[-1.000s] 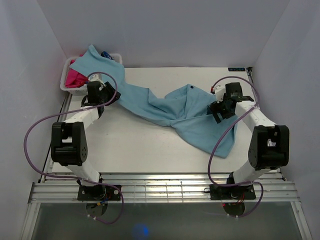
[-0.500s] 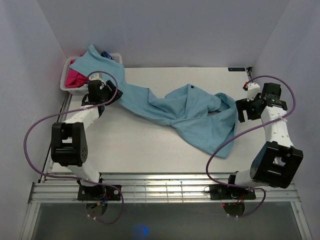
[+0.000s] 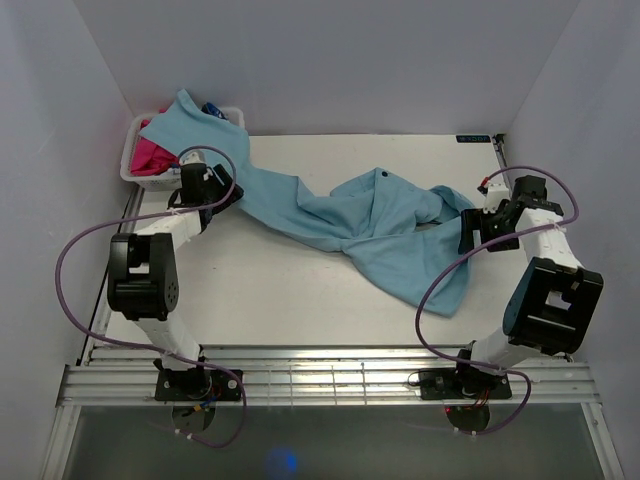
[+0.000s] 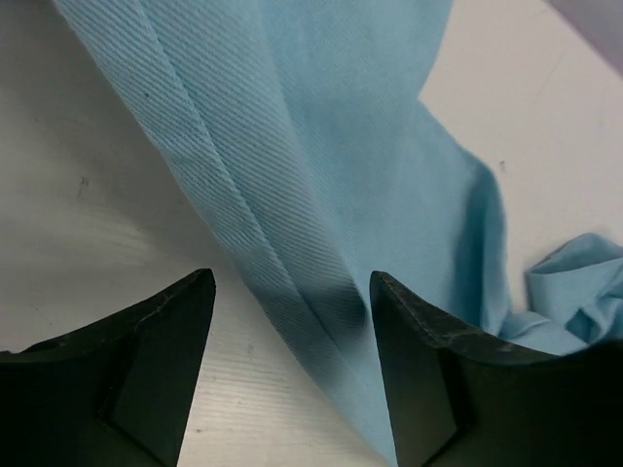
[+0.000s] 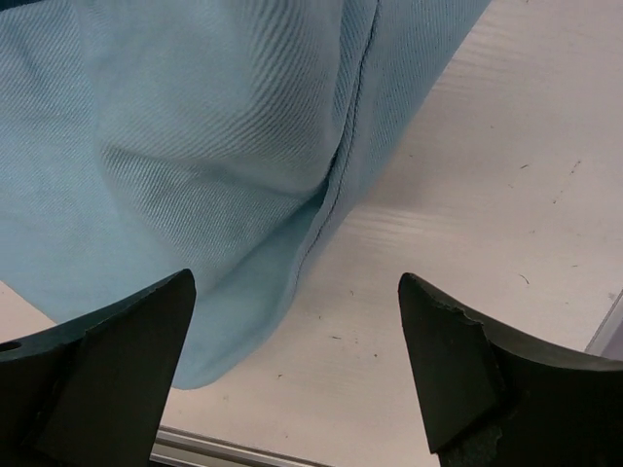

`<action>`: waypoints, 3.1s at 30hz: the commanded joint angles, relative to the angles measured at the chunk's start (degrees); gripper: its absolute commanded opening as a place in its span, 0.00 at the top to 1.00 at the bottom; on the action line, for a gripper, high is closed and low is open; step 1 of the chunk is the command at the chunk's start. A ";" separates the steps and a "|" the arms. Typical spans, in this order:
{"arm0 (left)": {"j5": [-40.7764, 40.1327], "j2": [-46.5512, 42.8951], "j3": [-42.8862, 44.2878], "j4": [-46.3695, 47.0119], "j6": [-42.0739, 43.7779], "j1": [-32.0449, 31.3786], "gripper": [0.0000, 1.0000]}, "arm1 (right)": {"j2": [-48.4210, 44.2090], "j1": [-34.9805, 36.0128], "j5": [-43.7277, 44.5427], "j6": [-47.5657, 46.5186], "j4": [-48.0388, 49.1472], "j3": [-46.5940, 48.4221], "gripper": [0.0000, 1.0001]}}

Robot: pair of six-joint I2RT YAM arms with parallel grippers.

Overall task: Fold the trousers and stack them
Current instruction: Move the trousers to the center of the board, then flatten the trousers out

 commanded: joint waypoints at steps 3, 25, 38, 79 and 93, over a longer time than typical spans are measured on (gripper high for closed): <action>4.69 3.72 4.20 3.10 -2.83 -0.24 0.38 | 2.75 -0.84 -2.70 4.19 4.23 2.10 0.10; 35.72 -14.21 -0.02 -3.81 20.01 -36.35 0.94 | 5.66 -3.13 -11.76 3.67 8.27 6.15 0.10; 41.58 -4.63 27.39 -47.52 49.03 -41.21 0.02 | 7.94 -3.13 -8.94 6.30 11.18 7.64 0.12; 44.17 -1.54 34.89 -42.42 23.36 5.12 0.02 | -4.83 51.32 -23.28 24.41 24.18 8.85 0.92; 46.37 -15.18 18.79 -46.98 31.51 11.89 0.02 | 12.90 55.26 -20.45 17.65 16.55 36.48 0.12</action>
